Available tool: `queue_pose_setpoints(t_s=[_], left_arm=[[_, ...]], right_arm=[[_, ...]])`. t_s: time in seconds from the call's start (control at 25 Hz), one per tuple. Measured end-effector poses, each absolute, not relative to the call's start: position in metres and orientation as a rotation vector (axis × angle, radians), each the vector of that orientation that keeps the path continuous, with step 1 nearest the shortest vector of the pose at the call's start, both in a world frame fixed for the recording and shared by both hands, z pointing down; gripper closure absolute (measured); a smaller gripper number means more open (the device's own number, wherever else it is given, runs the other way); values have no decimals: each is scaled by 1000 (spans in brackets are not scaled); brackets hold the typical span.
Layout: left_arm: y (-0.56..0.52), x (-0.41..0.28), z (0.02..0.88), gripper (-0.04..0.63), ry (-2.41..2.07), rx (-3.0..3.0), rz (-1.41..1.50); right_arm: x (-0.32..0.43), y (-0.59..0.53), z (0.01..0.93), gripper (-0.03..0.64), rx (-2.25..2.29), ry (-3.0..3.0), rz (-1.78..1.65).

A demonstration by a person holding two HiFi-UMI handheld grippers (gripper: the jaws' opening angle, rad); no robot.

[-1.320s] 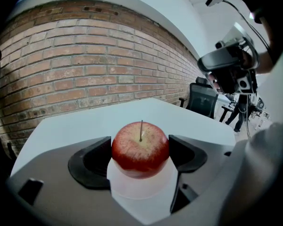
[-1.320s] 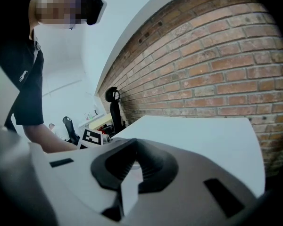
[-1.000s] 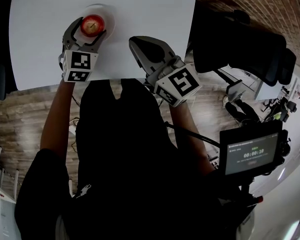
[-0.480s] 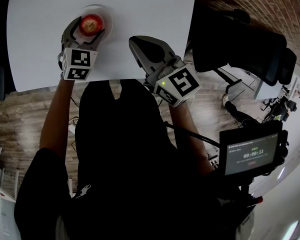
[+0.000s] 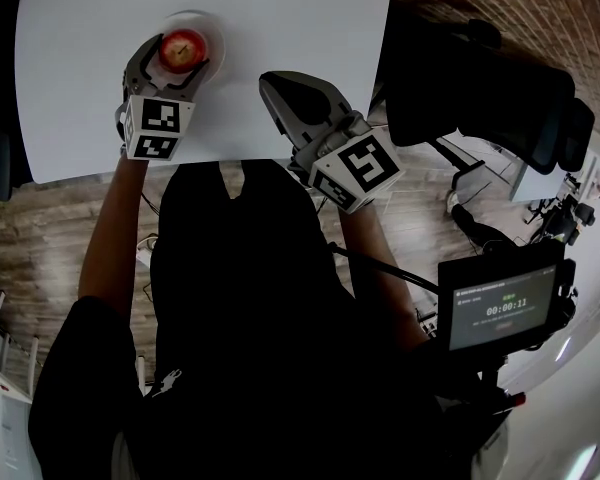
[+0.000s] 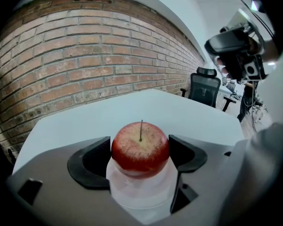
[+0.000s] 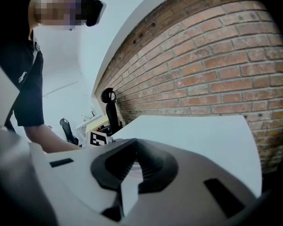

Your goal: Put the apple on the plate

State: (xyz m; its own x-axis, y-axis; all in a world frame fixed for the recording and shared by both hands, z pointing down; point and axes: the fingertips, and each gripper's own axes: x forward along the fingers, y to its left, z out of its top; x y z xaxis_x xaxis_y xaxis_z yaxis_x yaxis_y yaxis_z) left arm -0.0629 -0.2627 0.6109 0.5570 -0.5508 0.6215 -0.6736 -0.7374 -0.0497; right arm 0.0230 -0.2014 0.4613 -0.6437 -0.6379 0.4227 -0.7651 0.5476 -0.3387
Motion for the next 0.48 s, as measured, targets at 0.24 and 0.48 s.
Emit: queue_pose_setpoints(t_s=[0.24, 0.48], left_arm=[[-263, -61, 616, 209, -998, 2598, 963], [-264, -60, 617, 207, -989, 2603, 963]], right_arm=[[24, -202, 461, 614, 1181, -2531, 735], [27, -201, 462, 614, 1187, -2528, 734]])
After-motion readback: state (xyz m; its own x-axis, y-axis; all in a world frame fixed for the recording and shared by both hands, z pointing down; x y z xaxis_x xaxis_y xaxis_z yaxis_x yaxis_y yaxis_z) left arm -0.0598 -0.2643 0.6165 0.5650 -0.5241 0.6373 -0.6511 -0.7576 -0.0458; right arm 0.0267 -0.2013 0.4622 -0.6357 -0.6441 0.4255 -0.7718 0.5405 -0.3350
